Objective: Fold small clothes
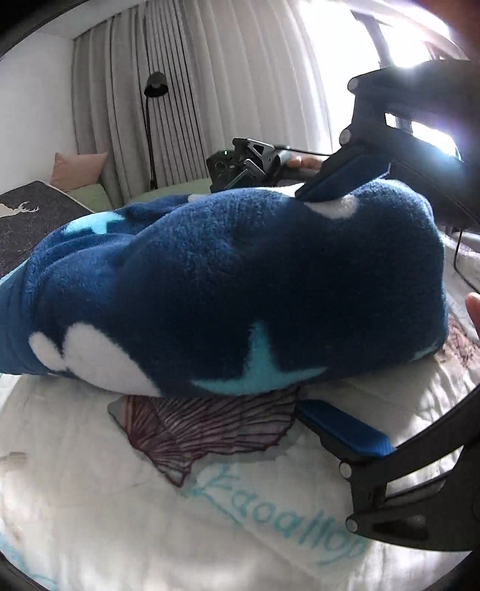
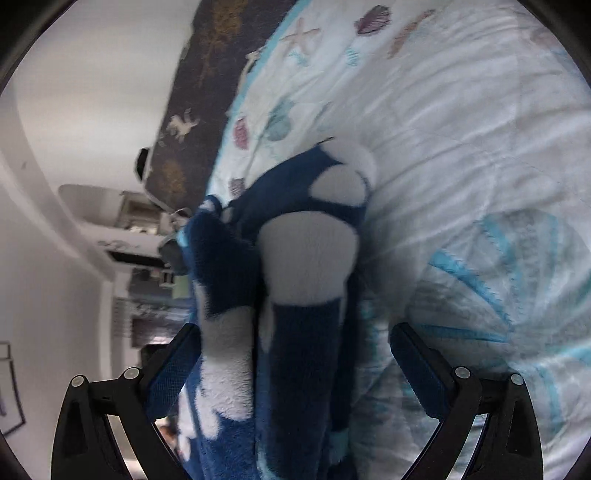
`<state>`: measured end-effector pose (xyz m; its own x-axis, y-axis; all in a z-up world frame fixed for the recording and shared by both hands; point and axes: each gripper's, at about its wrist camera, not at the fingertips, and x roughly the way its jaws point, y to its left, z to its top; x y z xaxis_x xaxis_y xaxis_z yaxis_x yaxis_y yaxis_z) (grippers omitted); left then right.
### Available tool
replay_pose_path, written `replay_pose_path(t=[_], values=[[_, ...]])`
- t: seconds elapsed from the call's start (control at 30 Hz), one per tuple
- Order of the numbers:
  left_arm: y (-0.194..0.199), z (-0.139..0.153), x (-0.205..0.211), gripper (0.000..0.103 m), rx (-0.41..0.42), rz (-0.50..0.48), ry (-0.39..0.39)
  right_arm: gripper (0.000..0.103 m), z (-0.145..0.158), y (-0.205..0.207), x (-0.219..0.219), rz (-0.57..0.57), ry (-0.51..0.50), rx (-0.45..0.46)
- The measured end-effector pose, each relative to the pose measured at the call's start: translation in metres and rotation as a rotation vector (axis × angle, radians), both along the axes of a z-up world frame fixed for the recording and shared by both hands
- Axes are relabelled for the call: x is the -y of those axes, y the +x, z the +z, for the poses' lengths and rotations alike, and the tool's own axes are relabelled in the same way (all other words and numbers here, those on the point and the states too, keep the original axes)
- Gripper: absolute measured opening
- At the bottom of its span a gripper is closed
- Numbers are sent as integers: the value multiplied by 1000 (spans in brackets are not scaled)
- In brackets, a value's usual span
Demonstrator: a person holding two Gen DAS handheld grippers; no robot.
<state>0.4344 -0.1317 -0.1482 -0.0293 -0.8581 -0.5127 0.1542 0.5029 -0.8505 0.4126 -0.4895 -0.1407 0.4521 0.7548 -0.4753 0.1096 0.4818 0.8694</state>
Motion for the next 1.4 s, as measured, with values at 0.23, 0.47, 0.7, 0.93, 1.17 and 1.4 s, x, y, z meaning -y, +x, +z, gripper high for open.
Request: replay_pose_path(t=[0.23,0.47,0.7,0.93,1.17,1.4], values=[[-4,-7,16,103,-43,-40,-64,103,4,14,-47,184,-32,-19],[-2,-1,27,97,-12,-8,-62,79,9,14,-64,74,-64,-90],[-25,36,-10,82,43,97,-156,51,80,-12,-119,58,-289,30],[-52,132,-108,82,264,200,-153,51,171,-9,-217,122,-297,194],[-71,206,-264,82,395,378,-43,51,233,18,-377,302,-260,349],[-83,212,-431,83,407,626,48,51,231,79,-576,530,-181,392]])
